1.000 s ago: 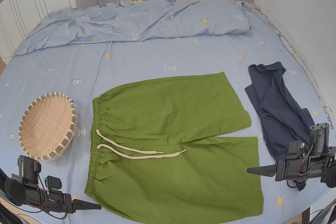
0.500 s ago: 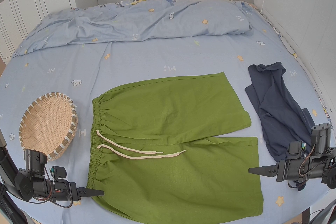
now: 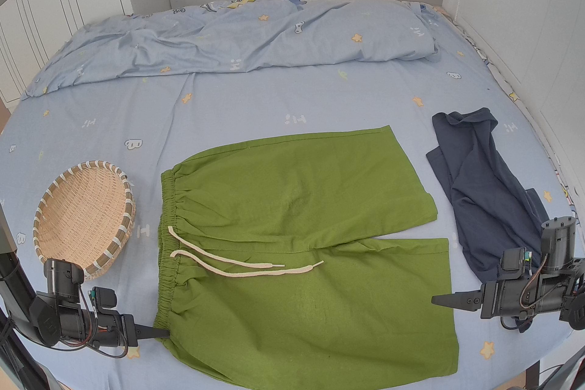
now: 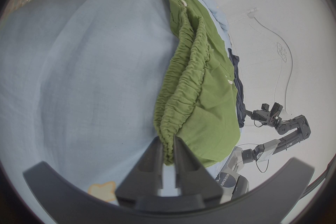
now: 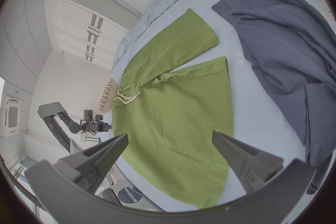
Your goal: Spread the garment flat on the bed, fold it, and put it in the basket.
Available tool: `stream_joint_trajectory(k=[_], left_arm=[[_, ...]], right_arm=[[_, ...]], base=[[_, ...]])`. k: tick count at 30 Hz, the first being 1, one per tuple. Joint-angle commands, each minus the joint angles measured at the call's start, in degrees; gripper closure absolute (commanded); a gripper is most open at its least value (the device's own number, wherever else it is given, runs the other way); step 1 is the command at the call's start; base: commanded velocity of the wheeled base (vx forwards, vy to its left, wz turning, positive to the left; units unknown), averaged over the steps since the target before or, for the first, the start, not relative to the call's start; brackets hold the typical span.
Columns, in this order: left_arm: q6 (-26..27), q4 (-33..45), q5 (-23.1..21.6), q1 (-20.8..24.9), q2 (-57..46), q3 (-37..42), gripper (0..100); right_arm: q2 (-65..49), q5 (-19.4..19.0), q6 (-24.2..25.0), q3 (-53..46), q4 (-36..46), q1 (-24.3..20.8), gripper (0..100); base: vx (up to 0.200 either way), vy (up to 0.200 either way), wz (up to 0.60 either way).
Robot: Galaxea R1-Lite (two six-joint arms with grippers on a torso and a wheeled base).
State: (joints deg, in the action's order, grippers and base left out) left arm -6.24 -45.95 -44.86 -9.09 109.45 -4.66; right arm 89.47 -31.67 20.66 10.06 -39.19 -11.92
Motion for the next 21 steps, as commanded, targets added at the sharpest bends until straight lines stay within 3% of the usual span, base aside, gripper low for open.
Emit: stream_joint_trajectory(k=[1,10,15,21], left_arm=[[0.0,0.0,-0.1,-0.4,0.3,0.5,100],[0.9,2.2,-0.6,-2.6,-3.3,4.7,100],[3.3,5.7,-0.7,-6.6,-4.1,4.7,100],[6.9,8.9,-0.8,-7.6,-3.8,4.7,100]], right_arm=[[0.0,0.0,0.0,-0.4,0.0,0.1,0],[-3.3,0.4,-0.5,-8.1,0.8,0.2,0],[-6.8,0.0,-1.7,-10.1,12.0,0.4,0],[-5.7,-0.1,-3.4,-10.1,13.7,0.6,0]], base=[[0.000,0.000,0.00],[0.000,0.000,0.00],[0.000,0.000,0.00],[0.000,0.000,0.00]])
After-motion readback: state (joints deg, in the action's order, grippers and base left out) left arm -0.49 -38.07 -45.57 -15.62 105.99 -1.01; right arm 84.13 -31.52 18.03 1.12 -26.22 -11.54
